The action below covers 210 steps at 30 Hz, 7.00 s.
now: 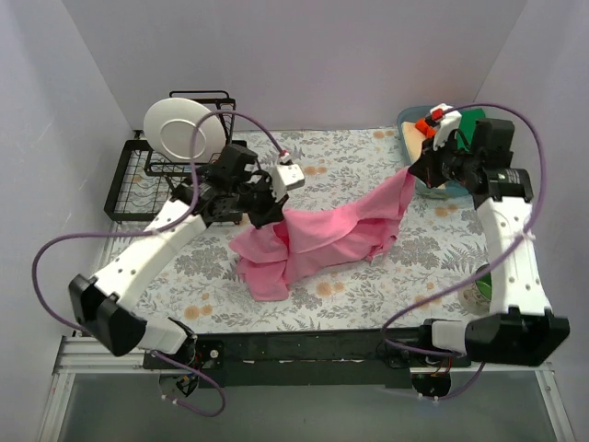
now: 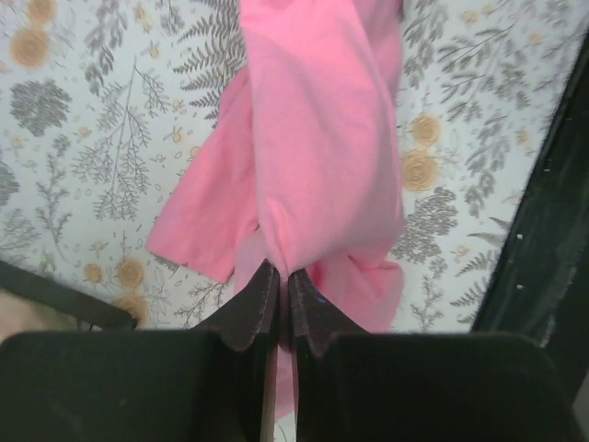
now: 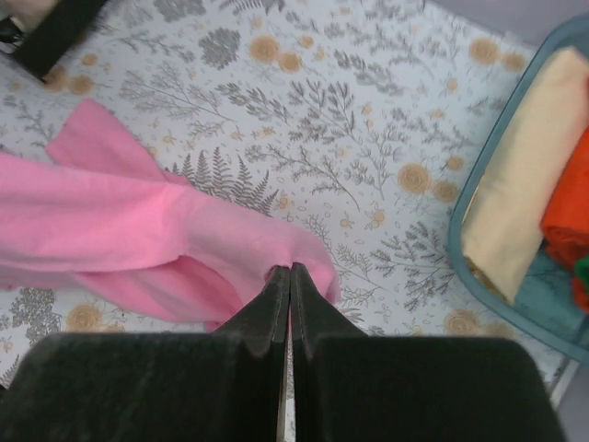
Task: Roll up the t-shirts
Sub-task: Flatten out the T-shirt at the center of the board.
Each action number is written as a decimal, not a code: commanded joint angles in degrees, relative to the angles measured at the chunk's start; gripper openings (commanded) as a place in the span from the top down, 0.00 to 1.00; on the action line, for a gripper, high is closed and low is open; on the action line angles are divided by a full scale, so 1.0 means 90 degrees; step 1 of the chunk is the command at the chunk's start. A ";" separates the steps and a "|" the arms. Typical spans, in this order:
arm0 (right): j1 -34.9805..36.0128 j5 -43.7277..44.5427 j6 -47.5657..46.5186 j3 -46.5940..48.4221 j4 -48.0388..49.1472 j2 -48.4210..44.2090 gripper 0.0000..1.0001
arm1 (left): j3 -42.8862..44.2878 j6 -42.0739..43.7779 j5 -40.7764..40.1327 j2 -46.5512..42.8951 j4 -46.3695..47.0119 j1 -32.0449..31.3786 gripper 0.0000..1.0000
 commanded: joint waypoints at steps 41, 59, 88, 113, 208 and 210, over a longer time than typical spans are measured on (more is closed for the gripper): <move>0.0012 0.0568 -0.0073 -0.0541 0.0609 0.0095 0.99 | -0.3113 0.0565 0.1490 -0.1283 -0.0484 -0.0794 0.19; 0.0149 0.0782 -0.0190 -0.0757 0.0424 -0.0207 0.99 | -0.5070 -0.0170 -0.1059 -0.1517 0.2150 -0.2437 1.00; 0.0149 0.0636 0.0259 -0.0482 0.0980 0.0359 0.99 | -0.1602 -0.1466 -0.0914 -0.0639 0.0606 0.0893 0.32; 0.0159 0.0851 0.0318 -0.0610 0.0833 0.0203 0.99 | -0.3165 -0.2250 0.0240 0.0259 0.1150 0.0942 0.51; -0.0076 0.1036 -0.0249 -0.0777 0.0931 0.0486 0.99 | -0.2391 -0.4855 0.0228 -0.0874 -0.0578 0.2884 0.32; -0.0076 0.1046 -0.0210 -0.0708 0.0863 0.0486 0.99 | -0.2656 -0.5121 0.0376 -0.0854 -0.0588 0.3429 0.34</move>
